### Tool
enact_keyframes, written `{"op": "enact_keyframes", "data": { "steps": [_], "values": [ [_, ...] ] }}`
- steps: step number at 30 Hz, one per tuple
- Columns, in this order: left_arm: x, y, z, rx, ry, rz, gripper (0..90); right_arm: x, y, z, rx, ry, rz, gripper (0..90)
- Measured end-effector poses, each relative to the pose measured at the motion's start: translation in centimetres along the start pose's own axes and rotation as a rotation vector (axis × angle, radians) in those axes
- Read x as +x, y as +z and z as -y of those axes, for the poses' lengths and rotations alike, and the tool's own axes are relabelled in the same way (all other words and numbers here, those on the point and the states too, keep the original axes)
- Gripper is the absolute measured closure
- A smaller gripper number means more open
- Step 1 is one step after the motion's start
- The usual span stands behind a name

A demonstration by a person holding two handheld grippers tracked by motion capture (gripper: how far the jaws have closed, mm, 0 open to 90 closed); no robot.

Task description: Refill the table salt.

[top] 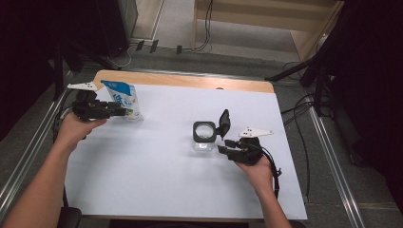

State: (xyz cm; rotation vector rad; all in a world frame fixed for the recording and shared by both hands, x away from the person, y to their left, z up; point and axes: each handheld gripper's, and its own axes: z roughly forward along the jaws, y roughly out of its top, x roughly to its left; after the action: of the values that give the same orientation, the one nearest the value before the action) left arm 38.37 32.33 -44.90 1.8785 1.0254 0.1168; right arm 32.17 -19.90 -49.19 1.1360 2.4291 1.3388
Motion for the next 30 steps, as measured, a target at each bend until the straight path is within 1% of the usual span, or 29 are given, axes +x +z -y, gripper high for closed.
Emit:
{"op": "enact_keyframes", "data": {
  "steps": [1,2,3,4,6,7,9,10,11,12,14,16,18,19,20,22,25,26,28,29,30],
  "values": [
    [0.2,0.0,-0.1,0.020,-0.006,-0.006,49.0,0.0,0.0,0.0,0.001,0.005,-0.001,58.1],
    [0.2,-0.1,-0.3,0.037,0.004,-0.033,48.6,-0.1,0.1,-0.1,0.000,0.006,0.001,58.1],
    [0.3,-0.3,-0.5,0.041,0.001,-0.033,48.1,-0.1,0.1,-0.1,0.000,0.009,-0.002,58.1],
    [0.4,-0.5,-0.7,0.031,0.003,-0.032,48.1,-0.1,0.2,-0.1,0.001,0.008,-0.003,58.1],
    [0.6,-1.0,-1.0,0.016,0.016,-0.045,48.0,-0.1,0.3,-0.2,0.001,0.004,-0.005,58.1],
    [0.7,-1.2,-1.2,0.020,0.010,-0.044,47.8,-0.1,0.3,-0.3,0.001,0.005,-0.005,58.1],
    [1.0,-1.5,-1.5,0.022,0.015,-0.066,47.6,-0.1,0.4,-0.3,-0.001,0.001,-0.009,58.1],
    [1.2,-1.7,-1.7,0.032,0.015,-0.077,47.6,-0.1,0.4,-0.4,-0.002,0.000,-0.006,58.1],
    [1.4,-1.8,-1.8,0.025,0.023,-0.088,47.5,-0.2,0.4,-0.4,0.000,-0.001,-0.007,58.1],
    [1.6,-1.9,-1.9,0.037,0.017,-0.088,47.4,-0.2,0.4,-0.4,0.000,-0.003,-0.008,58.1],
    [1.9,-2.1,-2.2,0.046,0.019,-0.106,46.6,-0.2,0.5,-0.5,-0.001,0.001,-0.009,58.0],
    [2.3,-2.2,-2.4,0.040,0.016,-0.111,46.0,-0.2,0.5,-0.5,0.001,-0.001,-0.008,58.1],
    [2.6,-2.2,-2.6,0.014,0.020,-0.120,45.2,-0.2,0.6,-0.5,0.003,-0.004,-0.011,58.1],
    [2.8,-2.1,-2.7,0.019,0.015,-0.108,44.8,-0.2,0.6,-0.5,0.005,-0.002,-0.010,58.1],
    [3.0,-1.9,-2.8,0.036,0.016,-0.112,43.6,-0.2,0.6,-0.5,0.005,-0.002,-0.011,58.1],
    [3.1,-1.6,-3.0,0.048,0.019,-0.116,42.4,-0.2,0.6,-0.5,0.005,-0.002,-0.010,58.1],
    [3.3,-1.0,-3.5,0.050,0.037,-0.103,41.6,-0.2,0.6,-0.5,0.008,-0.001,-0.009,58.1],
    [3.3,-0.8,-3.5,0.037,0.034,-0.097,41.7,-0.2,0.6,-0.4,0.010,-0.001,-0.008,58.1],
    [3.6,-0.5,-3.4,0.030,0.032,-0.076,42.2,-0.2,0.6,-0.4,0.013,-0.001,-0.009,58.1],
    [3.8,-0.3,-3.4,0.034,0.038,-0.078,42.9,-0.2,0.6,-0.4,0.014,-0.004,-0.008,58.1],
    [3.9,-0.2,-3.3,0.038,0.037,-0.070,43.5,-0.1,0.5,-0.4,0.016,-0.005,-0.007,58.1]
  ]
}}
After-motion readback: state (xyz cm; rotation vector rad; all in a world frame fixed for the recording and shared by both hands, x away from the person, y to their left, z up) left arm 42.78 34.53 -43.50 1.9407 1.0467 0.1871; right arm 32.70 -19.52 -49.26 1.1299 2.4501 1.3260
